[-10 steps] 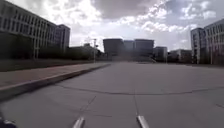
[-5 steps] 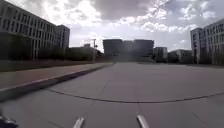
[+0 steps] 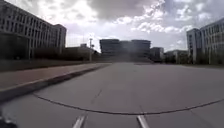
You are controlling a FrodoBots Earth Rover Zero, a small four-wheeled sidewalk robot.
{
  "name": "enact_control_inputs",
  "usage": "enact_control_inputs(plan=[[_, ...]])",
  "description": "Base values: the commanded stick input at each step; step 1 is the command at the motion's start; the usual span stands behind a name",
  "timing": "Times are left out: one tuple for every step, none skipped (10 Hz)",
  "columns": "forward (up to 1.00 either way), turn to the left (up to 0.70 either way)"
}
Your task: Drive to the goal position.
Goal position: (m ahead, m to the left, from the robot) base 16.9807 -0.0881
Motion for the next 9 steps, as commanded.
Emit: enact_control_inputs(plan=[[0.7, 0.0], [0.7, 0.0], [0.7, 0.0], [0.7, 0.0], [0.7, 0.0], [0.7, 0.0], [0.7, 0.0], [0.7, 0.0], [0.7, 0.0]])
